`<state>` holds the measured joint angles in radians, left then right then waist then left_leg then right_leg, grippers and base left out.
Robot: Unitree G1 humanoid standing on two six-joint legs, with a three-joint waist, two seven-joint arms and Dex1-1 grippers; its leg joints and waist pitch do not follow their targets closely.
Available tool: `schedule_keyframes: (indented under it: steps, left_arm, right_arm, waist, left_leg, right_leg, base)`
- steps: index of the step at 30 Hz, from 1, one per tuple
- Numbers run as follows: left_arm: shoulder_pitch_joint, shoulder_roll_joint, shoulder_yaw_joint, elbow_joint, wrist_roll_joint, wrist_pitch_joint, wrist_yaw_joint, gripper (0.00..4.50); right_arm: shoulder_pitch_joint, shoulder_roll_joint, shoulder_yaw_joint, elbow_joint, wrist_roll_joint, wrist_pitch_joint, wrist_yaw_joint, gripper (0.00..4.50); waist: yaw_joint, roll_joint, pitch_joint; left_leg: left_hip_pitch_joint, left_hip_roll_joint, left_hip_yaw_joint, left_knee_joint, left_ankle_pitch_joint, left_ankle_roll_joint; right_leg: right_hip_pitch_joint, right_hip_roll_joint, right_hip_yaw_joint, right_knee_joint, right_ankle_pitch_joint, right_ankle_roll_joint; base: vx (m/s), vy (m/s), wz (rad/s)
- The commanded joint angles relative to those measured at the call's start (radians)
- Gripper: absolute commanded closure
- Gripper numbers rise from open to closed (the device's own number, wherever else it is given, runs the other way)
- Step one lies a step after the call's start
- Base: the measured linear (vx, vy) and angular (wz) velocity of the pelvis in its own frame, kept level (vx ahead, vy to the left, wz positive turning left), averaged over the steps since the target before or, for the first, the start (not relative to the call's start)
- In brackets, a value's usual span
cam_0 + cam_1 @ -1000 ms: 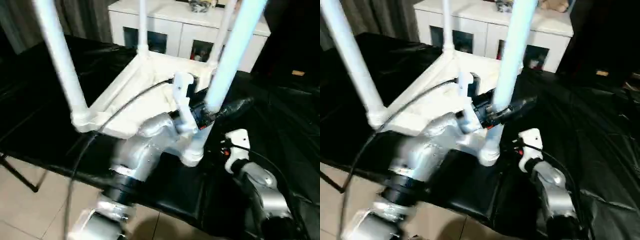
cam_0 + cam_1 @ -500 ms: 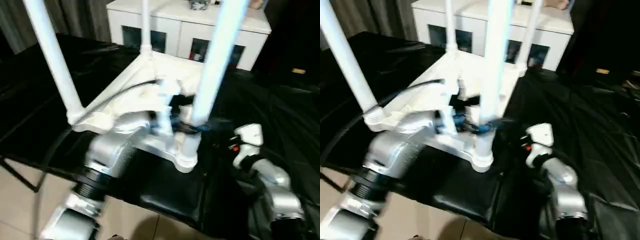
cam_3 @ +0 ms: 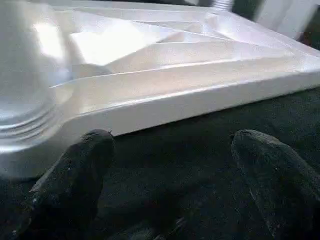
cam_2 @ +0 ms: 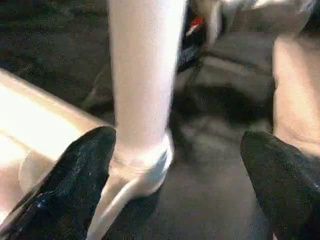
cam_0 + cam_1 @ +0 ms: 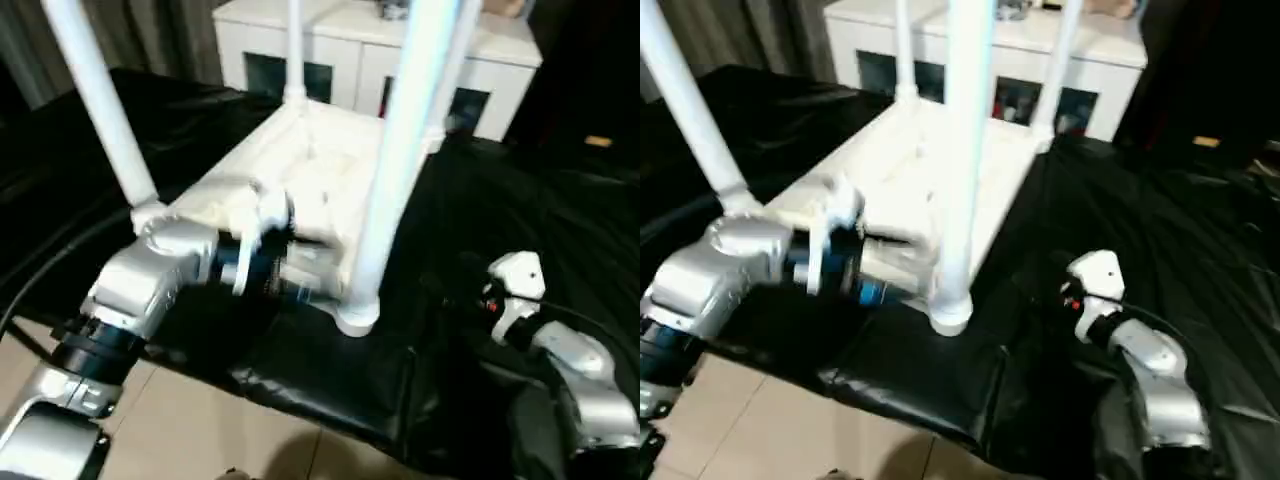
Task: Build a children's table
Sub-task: Rotate table base
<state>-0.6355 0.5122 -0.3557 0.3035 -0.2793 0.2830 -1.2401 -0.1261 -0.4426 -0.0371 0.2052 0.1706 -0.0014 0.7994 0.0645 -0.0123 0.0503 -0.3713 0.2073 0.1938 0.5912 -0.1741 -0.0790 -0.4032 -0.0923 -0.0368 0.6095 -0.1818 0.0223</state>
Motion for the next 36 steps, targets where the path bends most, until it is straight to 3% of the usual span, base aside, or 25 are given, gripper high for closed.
schedule_keyframes:
  steps: [1, 4, 6, 7, 11, 18, 24, 30, 36]
  left_arm:
    - [-0.038, -0.009, -0.035, 0.086, 0.104, -0.125, 0.047, 0.06]
    - [-0.087, -0.039, -0.077, 0.221, 0.215, -0.247, 0.18, 0.06]
    - [-0.101, -0.034, -0.118, 0.267, 0.264, -0.279, 0.198, 0.06]
    - [-0.104, -0.029, -0.136, 0.284, 0.278, -0.291, 0.188, 0.06]
    - [-0.114, -0.044, -0.142, 0.363, 0.309, -0.327, 0.153, 0.33]
    - [-0.153, -0.055, -0.159, 0.505, 0.361, -0.394, 0.134, 0.89]
    - [-0.167, -0.065, -0.146, 0.537, 0.363, -0.378, 0.119, 1.41]
    - [-0.164, -0.048, -0.192, 0.549, 0.415, -0.274, 0.011, 1.99]
    - [-0.143, -0.044, -0.196, 0.52, 0.415, -0.181, 0.004, 2.48]
  right_arm:
    - [0.013, -0.028, 0.019, -0.052, 0.024, 0.025, 0.068, 0.27]
    - [0.035, -0.064, 0.062, -0.096, 0.011, 0.049, 0.118, 0.27]
    - [0.048, -0.076, 0.082, -0.116, 0.003, 0.056, 0.134, 0.27]
    - [0.054, -0.082, 0.091, -0.127, 0.002, 0.06, 0.141, 0.27]
    - [0.06, -0.088, 0.095, -0.148, 0.009, 0.071, 0.146, 0.27]
    - [0.069, -0.092, 0.108, -0.173, 0.01, 0.085, 0.137, 0.27]
    - [0.072, -0.088, 0.11, -0.184, 0.011, 0.091, 0.132, 0.27]
    - [0.075, -0.084, 0.117, -0.19, 0.007, 0.096, 0.12, 0.27]
    - [0.079, -0.08, 0.11, -0.182, 0.002, 0.09, 0.103, 0.27]
  waist:
    - [0.001, 0.002, -0.062]
    - [0.002, -0.002, -0.061]
    - [0.005, -0.004, -0.061]
    - [0.003, -0.007, -0.06]
    - [0.002, -0.002, -0.063]
    - [0.007, -0.001, -0.063]
    - [0.008, -0.003, -0.062]
    - [0.006, -0.001, -0.063]
    - [0.0, -0.001, -0.062]
  left_leg:
    - [0.014, 0.012, -0.006, -0.072, -0.275, 0.027]
    - [0.008, 0.011, -0.009, -0.072, -0.278, 0.032]
    - [0.01, 0.014, -0.011, -0.073, -0.284, 0.028]
    - [0.004, 0.013, -0.013, -0.075, -0.28, 0.027]
    - [0.009, 0.015, -0.01, -0.071, -0.266, 0.032]
    - [0.011, 0.016, -0.011, -0.072, -0.28, 0.031]
    - [0.011, 0.016, -0.011, -0.072, -0.281, 0.035]
    - [0.01, 0.016, -0.012, -0.072, -0.259, 0.036]
    - [0.009, 0.015, -0.012, -0.071, -0.264, 0.043]
  right_leg:
    - [0.047, -0.029, 0.028, -0.071, -0.185, -0.205]
    - [0.048, -0.029, 0.026, -0.078, -0.221, -0.185]
    - [0.047, -0.034, 0.026, -0.077, -0.244, -0.177]
    - [0.049, -0.035, 0.026, -0.077, -0.255, -0.176]
    - [0.044, -0.033, 0.026, -0.071, -0.204, -0.214]
    - [0.045, -0.036, 0.026, -0.071, -0.192, -0.227]
    - [0.045, -0.037, 0.026, -0.072, -0.191, -0.239]
    - [0.048, -0.037, 0.027, -0.067, -0.158, -0.247]
    - [0.05, -0.037, 0.027, -0.069, -0.169, -0.252]
  base:
    - [0.0, 0.0, 0.0]
    - [0.0, 0.0, 0.0]
    - [0.0, 0.0, 0.0]
    - [0.0, 0.0, 0.0]
    - [0.0, 0.0, 0.0]
    - [0.0, 0.0, 0.0]
    - [0.0, 0.0, 0.0]
    - [0.0, 0.0, 0.0]
    - [0.0, 0.0, 0.0]
